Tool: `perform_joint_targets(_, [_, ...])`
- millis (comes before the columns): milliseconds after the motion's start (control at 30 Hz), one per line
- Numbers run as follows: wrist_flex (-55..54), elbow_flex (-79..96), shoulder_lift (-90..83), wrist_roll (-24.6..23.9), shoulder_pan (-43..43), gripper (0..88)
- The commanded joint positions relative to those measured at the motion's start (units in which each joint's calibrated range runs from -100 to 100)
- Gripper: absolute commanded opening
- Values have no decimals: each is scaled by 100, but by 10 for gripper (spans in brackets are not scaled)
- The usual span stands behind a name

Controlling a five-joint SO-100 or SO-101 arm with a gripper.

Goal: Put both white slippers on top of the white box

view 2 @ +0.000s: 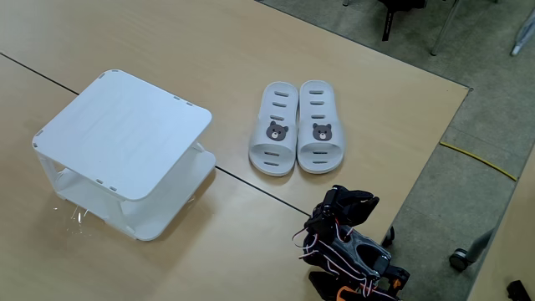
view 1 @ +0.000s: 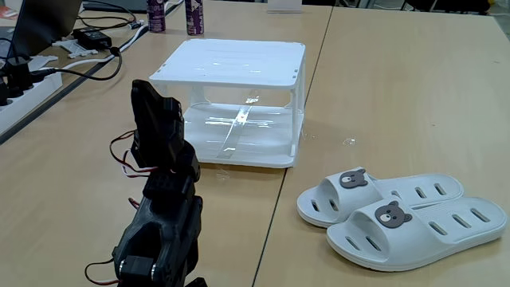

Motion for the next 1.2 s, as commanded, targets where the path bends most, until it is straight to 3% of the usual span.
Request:
perform_joint_targets(0, [17, 63, -14, 42, -10, 7])
perform_joint_targets(1167, [104, 54, 28, 42, 23, 7])
